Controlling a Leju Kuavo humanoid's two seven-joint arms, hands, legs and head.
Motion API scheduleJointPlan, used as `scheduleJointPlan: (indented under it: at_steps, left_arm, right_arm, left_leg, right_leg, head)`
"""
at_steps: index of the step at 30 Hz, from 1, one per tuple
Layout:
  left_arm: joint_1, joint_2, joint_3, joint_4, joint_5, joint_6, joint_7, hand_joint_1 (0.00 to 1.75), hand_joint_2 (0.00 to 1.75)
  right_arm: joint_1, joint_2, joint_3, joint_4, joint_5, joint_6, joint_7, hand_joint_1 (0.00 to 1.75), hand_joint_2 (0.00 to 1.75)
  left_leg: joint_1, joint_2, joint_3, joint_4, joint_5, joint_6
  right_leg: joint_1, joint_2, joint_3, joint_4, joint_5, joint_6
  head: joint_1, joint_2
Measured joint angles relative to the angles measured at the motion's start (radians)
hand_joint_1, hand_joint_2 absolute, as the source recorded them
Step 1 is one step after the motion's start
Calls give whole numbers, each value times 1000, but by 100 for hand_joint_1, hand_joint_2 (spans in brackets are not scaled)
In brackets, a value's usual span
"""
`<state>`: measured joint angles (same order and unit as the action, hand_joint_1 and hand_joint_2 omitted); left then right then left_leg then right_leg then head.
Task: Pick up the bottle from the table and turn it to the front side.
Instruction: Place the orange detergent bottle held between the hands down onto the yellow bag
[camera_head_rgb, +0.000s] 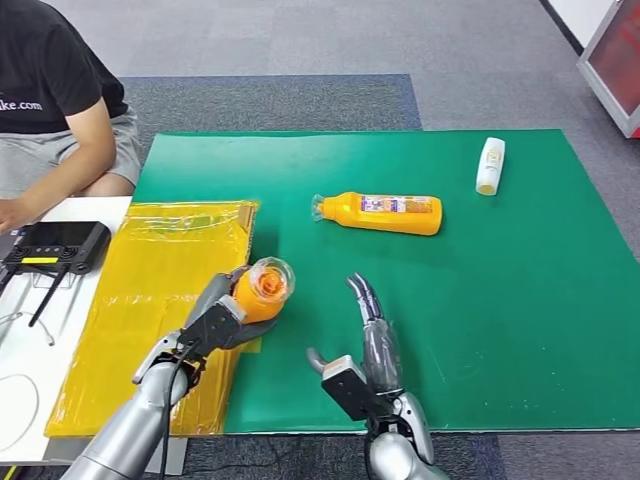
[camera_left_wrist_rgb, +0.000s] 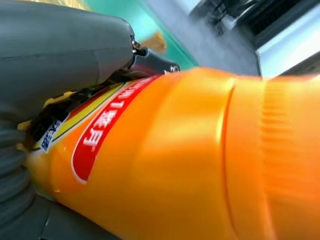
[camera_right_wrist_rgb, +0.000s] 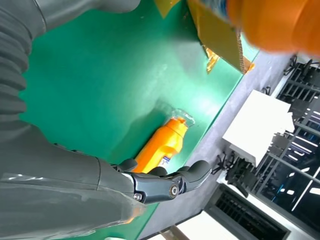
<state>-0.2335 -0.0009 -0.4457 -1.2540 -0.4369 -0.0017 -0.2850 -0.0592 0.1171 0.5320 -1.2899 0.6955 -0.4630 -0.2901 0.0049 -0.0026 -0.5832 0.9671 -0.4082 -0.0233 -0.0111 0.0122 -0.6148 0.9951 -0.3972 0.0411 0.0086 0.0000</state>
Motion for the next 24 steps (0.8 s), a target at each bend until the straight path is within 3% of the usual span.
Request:
scheduleJointPlan:
  at_steps: [4,10,19,24]
  left_arm:
    - [-20,80,-25,-9,-178,-16,14,175,175]
    - [-48,169,-53,-2,-235,-70,23,175,175]
    - [-79,229,-105,25,-263,-105,48,175,175]
    - [-89,235,-123,46,-242,-107,50,175,175]
  right_arm:
    - [14,2,-13,-8,4,11,3,0,175]
    - [28,14,-29,-9,2,18,-3,0,175]
    - [28,29,-37,-1,-12,20,-11,0,175]
    - [28,34,-42,8,-17,19,-12,0,175]
  left_leg:
    - [0,1,2,0,0,-1]
    - [1,2,4,0,0,-3]
    - [1,2,6,-1,2,-4]
    - [1,2,8,-1,2,-4]
  right_leg:
    - [0,1,1,0,0,-1]
    - [0,3,2,0,1,-2]
    - [1,3,4,1,3,-5]
    - [1,3,6,1,4,-5]
  head:
    - [0,0]
    - [0,0]
    - [0,0]
    - [0,0]
